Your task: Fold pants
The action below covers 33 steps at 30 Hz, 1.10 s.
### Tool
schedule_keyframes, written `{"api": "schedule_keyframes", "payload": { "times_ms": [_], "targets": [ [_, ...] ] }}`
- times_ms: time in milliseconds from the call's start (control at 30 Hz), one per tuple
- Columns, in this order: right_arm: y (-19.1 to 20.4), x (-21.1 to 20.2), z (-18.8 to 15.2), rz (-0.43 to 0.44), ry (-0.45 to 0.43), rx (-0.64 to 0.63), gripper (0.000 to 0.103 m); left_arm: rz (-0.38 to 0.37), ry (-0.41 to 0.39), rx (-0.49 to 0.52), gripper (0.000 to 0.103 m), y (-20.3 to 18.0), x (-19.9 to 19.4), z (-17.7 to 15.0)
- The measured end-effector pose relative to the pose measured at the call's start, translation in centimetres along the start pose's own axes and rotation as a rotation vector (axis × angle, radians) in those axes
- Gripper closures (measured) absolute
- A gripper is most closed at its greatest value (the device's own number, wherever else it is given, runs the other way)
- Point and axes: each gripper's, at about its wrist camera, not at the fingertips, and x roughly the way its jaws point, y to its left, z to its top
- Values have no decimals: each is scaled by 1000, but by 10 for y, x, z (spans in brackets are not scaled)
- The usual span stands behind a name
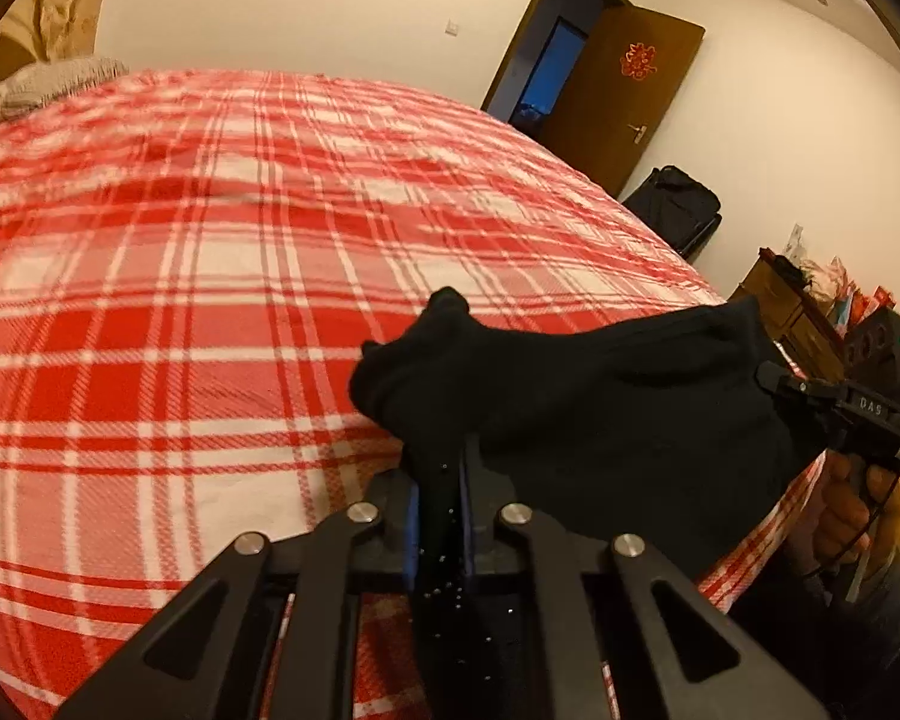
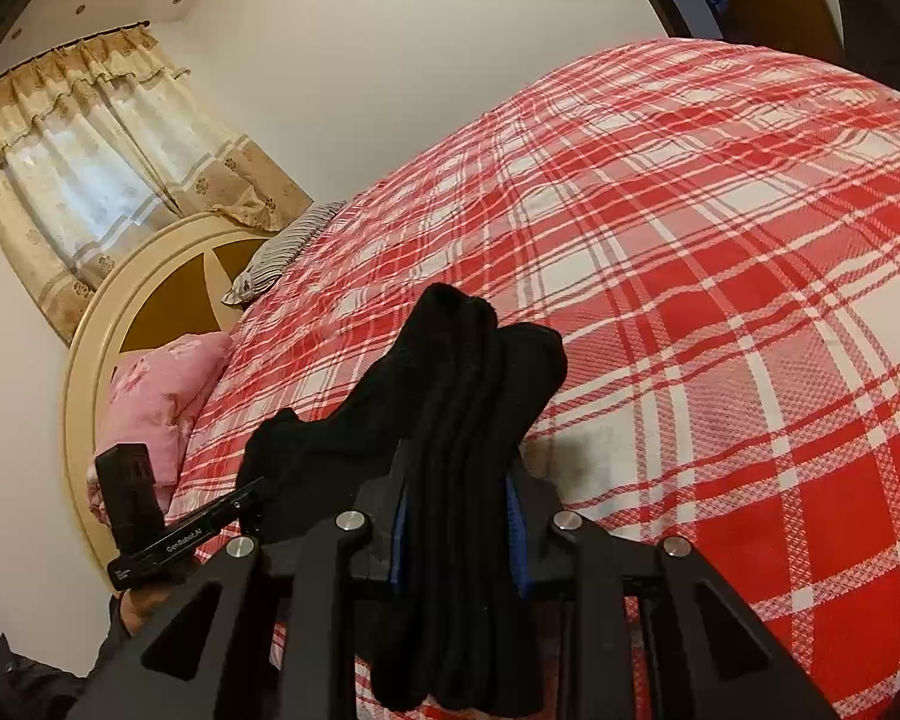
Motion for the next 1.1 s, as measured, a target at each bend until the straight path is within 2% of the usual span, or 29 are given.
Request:
{"api": "schedule_keyframes", "payload": {
  "times_ms": [167,533,1100],
  "targets": [
    [10,3,1,3,7,-27,76,85,-24,61,92,-11,-12,2],
    [46,28,21,40,43,-116,76,171,-49,60,92,6,-37,7],
    [130,114,51,133,139,-251,76,307,-110,-22,93,74,-81,15]
  ]
}}
